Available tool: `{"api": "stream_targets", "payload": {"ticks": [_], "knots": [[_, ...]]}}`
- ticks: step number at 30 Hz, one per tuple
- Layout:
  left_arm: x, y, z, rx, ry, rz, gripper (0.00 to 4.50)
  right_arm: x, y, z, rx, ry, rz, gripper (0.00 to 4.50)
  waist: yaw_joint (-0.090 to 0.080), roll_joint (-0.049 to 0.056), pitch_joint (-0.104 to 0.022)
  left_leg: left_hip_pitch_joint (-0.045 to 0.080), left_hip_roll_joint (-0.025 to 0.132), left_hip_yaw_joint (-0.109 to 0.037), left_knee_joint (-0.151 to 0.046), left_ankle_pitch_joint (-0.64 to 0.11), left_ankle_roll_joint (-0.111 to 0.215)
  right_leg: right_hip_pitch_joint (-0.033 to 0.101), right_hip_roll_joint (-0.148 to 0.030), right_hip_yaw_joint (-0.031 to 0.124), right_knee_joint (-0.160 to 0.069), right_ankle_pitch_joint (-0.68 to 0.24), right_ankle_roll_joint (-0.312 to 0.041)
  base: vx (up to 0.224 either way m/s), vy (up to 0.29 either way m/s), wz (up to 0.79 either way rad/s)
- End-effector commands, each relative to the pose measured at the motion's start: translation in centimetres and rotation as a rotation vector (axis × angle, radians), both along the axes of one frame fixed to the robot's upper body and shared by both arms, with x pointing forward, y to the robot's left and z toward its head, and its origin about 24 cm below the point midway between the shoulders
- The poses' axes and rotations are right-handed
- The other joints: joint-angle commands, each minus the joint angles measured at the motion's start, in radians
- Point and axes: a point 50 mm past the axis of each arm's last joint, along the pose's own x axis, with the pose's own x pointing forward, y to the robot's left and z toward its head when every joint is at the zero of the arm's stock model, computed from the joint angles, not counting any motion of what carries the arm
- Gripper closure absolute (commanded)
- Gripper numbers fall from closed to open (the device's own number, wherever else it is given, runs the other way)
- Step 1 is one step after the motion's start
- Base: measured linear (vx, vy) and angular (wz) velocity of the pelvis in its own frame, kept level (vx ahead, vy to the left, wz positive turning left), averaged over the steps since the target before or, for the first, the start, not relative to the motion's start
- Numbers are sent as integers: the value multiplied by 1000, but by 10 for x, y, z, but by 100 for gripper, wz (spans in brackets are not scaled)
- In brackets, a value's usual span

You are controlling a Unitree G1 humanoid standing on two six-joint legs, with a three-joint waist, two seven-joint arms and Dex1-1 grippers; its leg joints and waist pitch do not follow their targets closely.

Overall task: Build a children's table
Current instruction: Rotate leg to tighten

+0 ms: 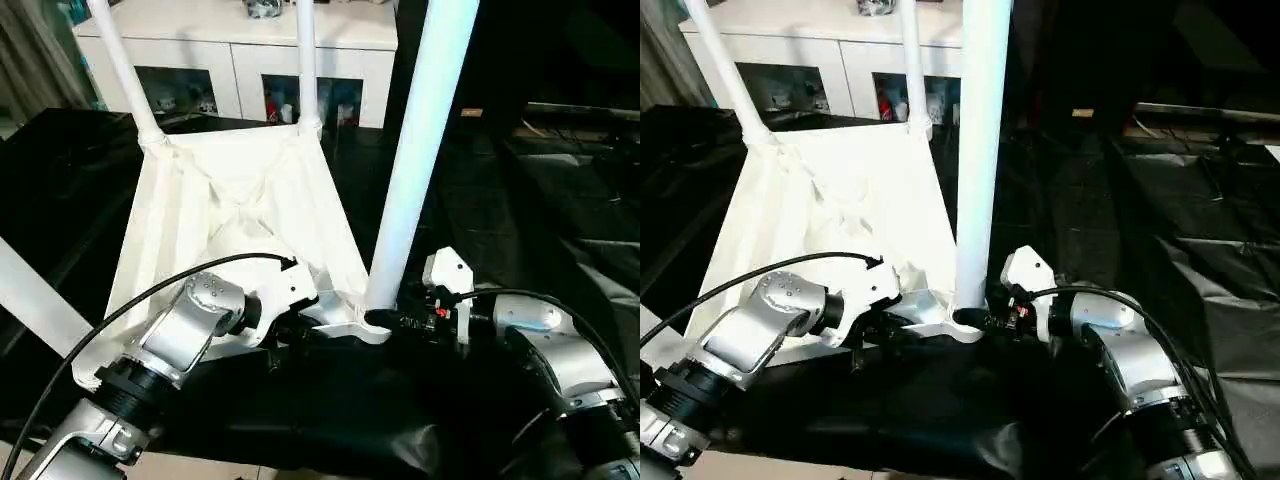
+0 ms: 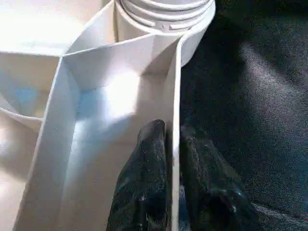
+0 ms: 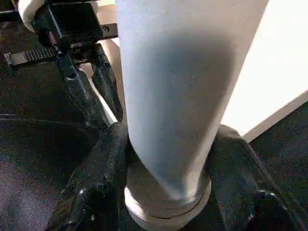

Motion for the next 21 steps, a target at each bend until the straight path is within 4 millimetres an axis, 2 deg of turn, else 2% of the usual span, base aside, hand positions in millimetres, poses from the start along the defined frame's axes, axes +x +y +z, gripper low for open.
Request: {"api": "stream_targets", "payload": {"ticks": [1,4,13,18,21], "knots": [[-1,-1,-6,6,11,13,418,-2,-1,-6,-25,25,5,248,-1,-7,-45,8,31,-12,-71,-250,44,41,-36,27,-64,-224,-232,0,0,0],[0,-2,-6,-13,5,17,449,-2,-1,-6,-26,28,9,249,1,-7,-44,8,31,-12,-71,-259,44,40,-36,27,-67,-244,-228,0,0,0],[-3,2,-8,-29,12,35,450,-3,-1,-8,-29,34,12,249,0,-8,-44,8,32,-13,-72,-264,42,39,-36,28,-67,-250,-223,0,0,0],[-6,1,-7,-118,21,75,450,-3,-2,-9,-26,32,2,249,-1,-7,-45,7,32,-13,-72,-262,46,39,-38,27,-68,-259,-222,0,0,0],[-11,0,-9,-163,51,100,450,-4,-1,-11,-22,35,0,249,-2,-10,-45,3,30,-12,-70,-247,55,42,-38,27,-66,-266,-218,0,0,0]]}}
